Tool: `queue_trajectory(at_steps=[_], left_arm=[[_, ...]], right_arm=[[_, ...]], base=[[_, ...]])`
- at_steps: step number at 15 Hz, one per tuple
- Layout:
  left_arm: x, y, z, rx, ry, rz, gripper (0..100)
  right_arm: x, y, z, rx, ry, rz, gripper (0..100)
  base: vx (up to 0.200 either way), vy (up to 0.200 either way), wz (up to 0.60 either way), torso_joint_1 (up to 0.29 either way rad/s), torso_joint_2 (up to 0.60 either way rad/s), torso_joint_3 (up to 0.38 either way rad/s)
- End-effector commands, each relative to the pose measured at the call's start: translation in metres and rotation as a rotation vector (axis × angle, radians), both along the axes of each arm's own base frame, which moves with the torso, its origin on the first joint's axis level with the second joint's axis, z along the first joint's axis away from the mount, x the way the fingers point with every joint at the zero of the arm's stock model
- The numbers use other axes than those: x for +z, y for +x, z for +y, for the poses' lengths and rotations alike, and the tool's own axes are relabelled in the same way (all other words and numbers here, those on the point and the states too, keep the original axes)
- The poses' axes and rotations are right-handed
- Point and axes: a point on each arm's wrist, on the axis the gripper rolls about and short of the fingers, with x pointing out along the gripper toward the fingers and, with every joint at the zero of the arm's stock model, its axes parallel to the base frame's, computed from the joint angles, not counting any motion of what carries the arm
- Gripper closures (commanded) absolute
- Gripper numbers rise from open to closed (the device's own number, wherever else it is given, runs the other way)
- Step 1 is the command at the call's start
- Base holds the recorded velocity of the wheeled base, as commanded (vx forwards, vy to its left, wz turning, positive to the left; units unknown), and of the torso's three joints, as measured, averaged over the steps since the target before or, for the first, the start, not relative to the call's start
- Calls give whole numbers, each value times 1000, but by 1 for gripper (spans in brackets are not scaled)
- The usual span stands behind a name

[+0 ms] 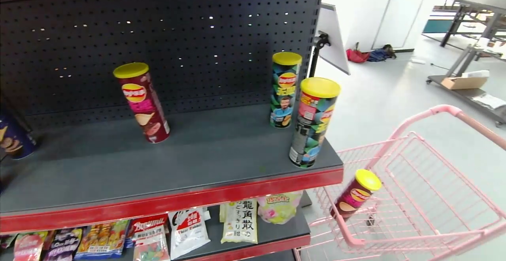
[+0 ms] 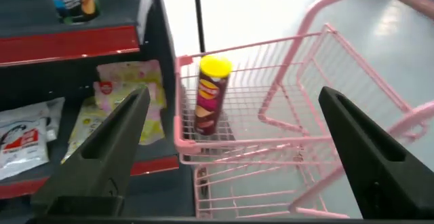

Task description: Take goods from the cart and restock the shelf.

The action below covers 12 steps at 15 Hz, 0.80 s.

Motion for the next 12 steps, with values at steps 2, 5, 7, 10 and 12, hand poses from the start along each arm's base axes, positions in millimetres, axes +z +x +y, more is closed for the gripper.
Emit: queue_trajectory(at_steps=[2, 5, 7, 10, 12], left_arm=[[0, 0, 0, 1, 0, 1, 0], [0, 0, 0, -1, 0, 1, 0], [0, 0, 0, 1, 0, 1, 0], [0, 0, 0, 1, 0, 1, 0], [0, 0, 0, 1, -2, 1, 0]], right_arm=[[0, 0, 0, 0, 0, 0, 0], [0, 0, 0, 0, 0, 0, 0], [0, 0, 0, 0, 0, 0, 0], [0, 0, 0, -1, 2, 0, 0], [0, 0, 0, -1, 2, 0, 0]], base=[[0, 0, -600, 2, 0, 2], [0, 0, 0, 0, 0, 0], [0, 0, 0, 0, 0, 0], [0, 0, 0, -14, 25, 20], [0, 0, 0, -122, 317, 171]])
